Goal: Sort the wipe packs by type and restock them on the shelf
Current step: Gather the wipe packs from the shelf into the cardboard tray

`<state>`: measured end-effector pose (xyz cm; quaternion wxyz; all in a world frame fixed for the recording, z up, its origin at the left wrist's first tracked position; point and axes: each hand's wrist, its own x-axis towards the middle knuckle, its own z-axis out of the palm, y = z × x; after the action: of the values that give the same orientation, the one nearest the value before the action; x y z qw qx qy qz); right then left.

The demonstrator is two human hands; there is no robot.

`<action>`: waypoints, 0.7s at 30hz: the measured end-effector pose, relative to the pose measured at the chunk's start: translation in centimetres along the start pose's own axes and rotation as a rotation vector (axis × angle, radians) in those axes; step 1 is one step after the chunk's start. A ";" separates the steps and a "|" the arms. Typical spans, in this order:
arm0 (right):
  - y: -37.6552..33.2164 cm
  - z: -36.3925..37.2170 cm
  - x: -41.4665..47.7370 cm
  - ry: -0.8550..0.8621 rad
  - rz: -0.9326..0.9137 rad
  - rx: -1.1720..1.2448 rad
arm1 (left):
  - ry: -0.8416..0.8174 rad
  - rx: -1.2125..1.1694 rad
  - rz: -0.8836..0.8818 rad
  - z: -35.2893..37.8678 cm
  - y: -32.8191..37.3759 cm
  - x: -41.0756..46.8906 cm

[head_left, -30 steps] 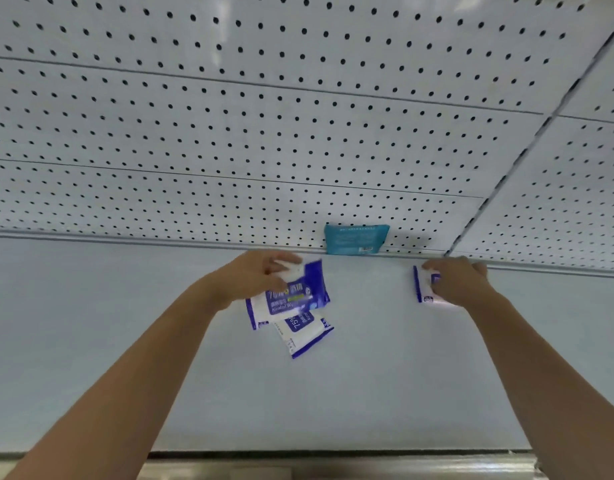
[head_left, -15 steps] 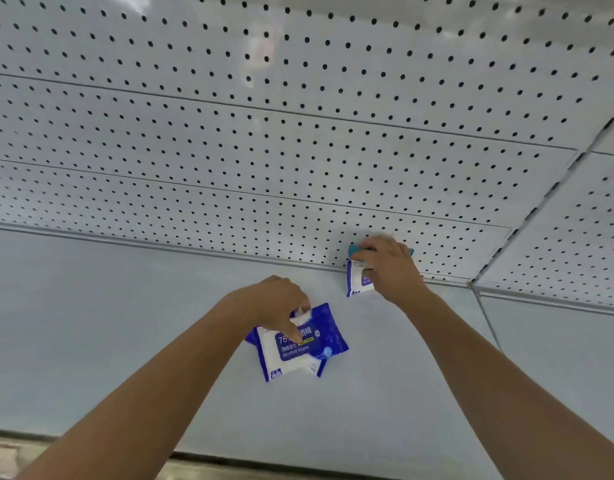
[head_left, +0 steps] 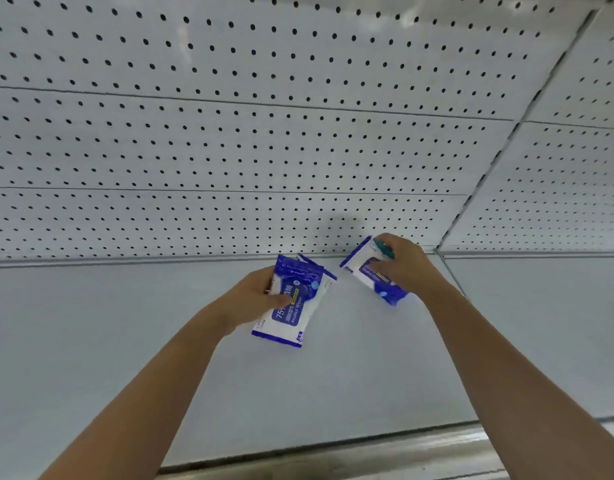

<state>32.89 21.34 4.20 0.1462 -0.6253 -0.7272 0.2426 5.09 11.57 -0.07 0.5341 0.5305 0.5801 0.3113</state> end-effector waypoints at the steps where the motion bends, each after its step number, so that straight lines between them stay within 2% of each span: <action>1: 0.5 -0.5 -1.3 0.036 0.019 0.150 | -0.001 -0.056 0.001 0.7 0.0 0.3; 5: 3.2 -2.1 -7.3 0.147 0.128 0.605 | -0.034 -0.271 0.026 4.5 0.6 1.7; 9: 7.0 -3.0 -12.9 0.196 0.223 0.670 | -0.085 -0.353 0.065 9.9 2.8 2.0; 16: 15.7 -6.2 -25.4 0.467 0.462 0.784 | -0.221 -0.358 0.116 21.9 6.4 -0.6; 21: 23.4 -8.8 -37.0 0.658 0.517 1.018 | -0.352 -0.369 0.117 34.5 8.0 -4.6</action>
<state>63.52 -11.14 2.44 0.5752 -0.6741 -0.2652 0.3799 39.48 2.04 0.59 0.6956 0.5025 0.3800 0.3453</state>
